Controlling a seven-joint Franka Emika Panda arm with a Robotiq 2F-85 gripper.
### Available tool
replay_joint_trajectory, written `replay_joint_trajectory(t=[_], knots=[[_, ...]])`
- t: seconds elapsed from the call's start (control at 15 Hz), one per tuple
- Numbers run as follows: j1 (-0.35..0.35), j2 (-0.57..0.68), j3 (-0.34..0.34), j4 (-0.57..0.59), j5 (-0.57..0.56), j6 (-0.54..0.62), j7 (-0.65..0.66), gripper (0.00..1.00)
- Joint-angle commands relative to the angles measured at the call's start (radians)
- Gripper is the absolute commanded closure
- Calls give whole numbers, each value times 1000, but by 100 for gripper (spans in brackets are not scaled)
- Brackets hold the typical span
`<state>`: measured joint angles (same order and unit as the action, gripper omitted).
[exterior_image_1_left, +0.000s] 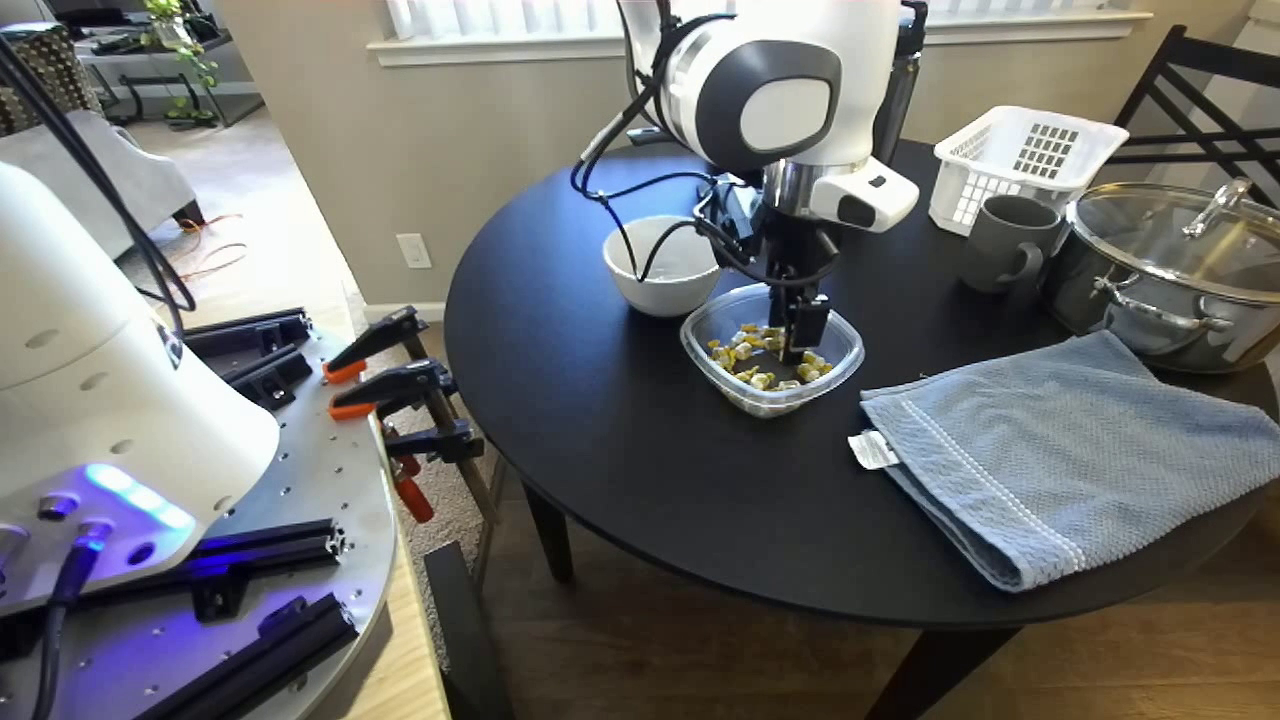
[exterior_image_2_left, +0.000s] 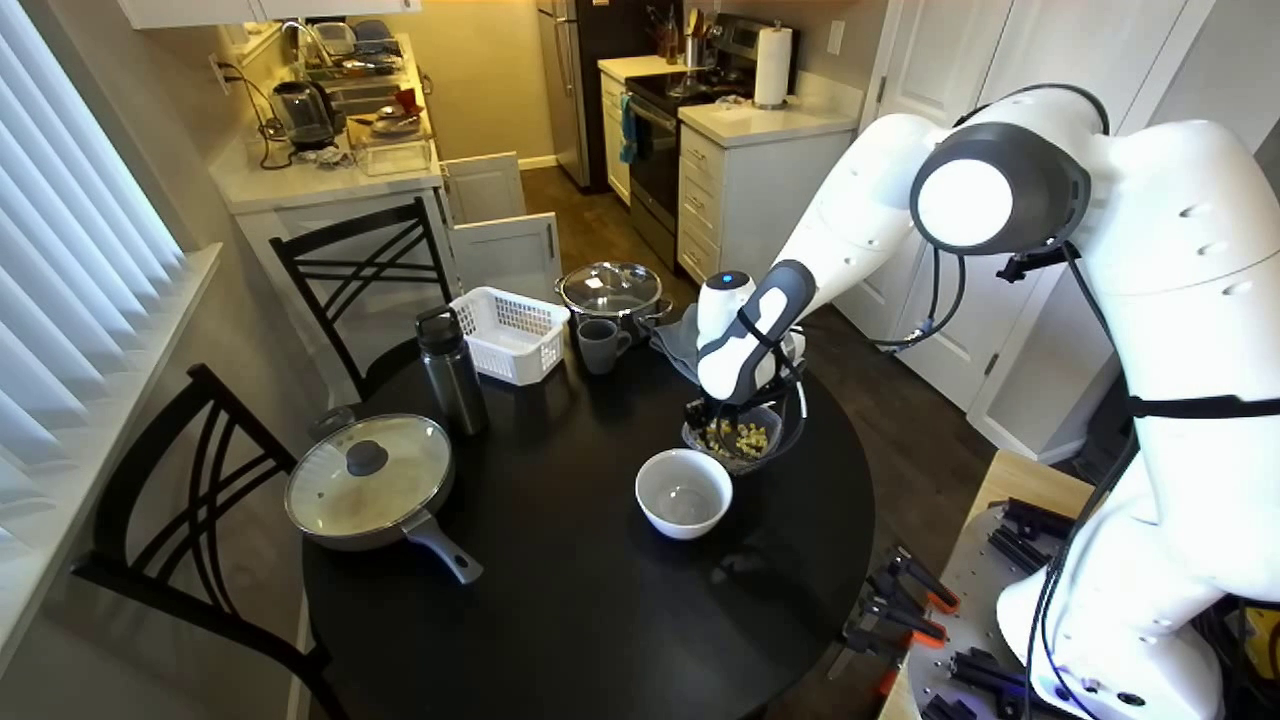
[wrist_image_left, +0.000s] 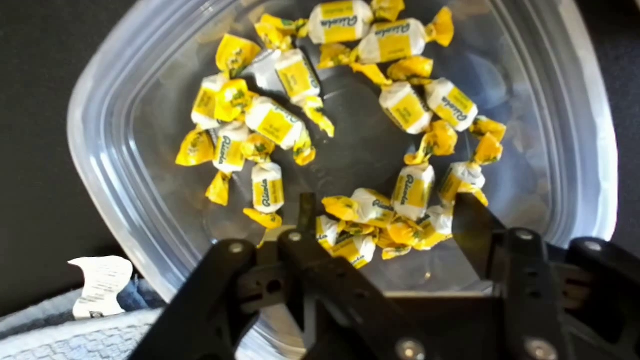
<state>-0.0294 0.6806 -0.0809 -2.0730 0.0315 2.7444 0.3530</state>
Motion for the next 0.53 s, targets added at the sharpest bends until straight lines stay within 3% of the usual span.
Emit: replay_joint_trajectory(t=[0.0, 0.4, 0.47], knots=[[-9, -16, 9, -26, 38, 3, -58, 59], [-30, -38, 26, -100, 40, 43, -114, 98], [-32, -46, 28, -109, 41, 44, -121, 99]])
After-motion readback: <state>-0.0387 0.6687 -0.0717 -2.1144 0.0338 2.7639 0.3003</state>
